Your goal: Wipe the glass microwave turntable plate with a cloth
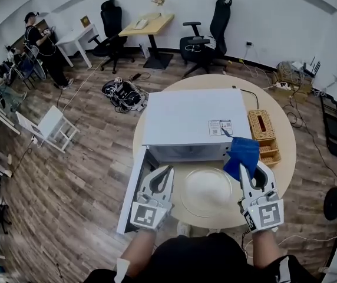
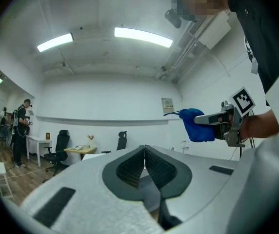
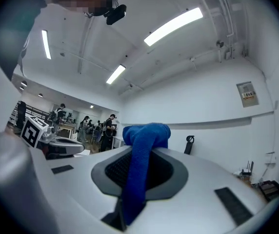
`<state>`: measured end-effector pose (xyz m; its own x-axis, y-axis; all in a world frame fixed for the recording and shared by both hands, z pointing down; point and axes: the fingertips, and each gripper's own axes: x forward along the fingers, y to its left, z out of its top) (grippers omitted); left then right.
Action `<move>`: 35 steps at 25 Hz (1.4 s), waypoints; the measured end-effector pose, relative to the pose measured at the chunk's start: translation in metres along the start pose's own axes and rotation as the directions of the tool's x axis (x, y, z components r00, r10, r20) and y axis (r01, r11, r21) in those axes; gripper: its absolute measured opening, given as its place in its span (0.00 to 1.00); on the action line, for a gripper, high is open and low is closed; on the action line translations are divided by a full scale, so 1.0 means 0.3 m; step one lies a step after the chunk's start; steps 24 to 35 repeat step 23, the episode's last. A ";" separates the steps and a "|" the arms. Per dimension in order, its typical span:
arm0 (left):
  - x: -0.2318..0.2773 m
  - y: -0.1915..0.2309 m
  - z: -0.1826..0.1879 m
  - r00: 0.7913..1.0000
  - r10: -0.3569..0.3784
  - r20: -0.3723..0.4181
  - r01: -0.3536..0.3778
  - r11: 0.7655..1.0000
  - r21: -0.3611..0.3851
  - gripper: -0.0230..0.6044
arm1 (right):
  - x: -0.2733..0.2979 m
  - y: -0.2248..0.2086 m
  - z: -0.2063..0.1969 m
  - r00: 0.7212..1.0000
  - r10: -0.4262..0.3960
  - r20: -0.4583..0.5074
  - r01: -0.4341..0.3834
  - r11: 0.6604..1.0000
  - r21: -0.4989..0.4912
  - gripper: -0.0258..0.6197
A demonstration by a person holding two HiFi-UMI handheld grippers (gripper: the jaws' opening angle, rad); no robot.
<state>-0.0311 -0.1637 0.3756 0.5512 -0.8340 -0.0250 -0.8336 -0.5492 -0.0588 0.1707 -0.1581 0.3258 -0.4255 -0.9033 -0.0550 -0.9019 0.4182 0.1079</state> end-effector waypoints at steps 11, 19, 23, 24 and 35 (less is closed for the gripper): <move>0.028 -0.036 0.029 0.999 -0.033 0.024 0.033 0.999 0.007 0.05 | -0.001 -0.017 0.047 0.999 -0.027 0.039 0.028 1.000 -0.014 0.12; 0.033 -0.021 0.050 0.999 -0.042 0.030 0.042 0.999 0.012 0.05 | -0.007 0.013 0.037 1.000 -0.026 0.004 0.026 1.000 0.004 0.12; 0.039 -0.034 0.049 0.998 -0.058 0.039 0.058 0.998 0.011 0.05 | 0.008 0.039 0.031 1.000 -0.016 0.002 0.016 1.000 0.027 0.12; 0.039 -0.034 0.049 0.998 -0.058 0.039 0.058 0.998 0.011 0.05 | 0.008 0.039 0.031 1.000 -0.016 0.002 0.016 1.000 0.027 0.12; 0.039 -0.034 0.049 0.998 -0.058 0.039 0.058 0.998 0.011 0.05 | 0.008 0.039 0.031 1.000 -0.016 0.002 0.016 1.000 0.027 0.12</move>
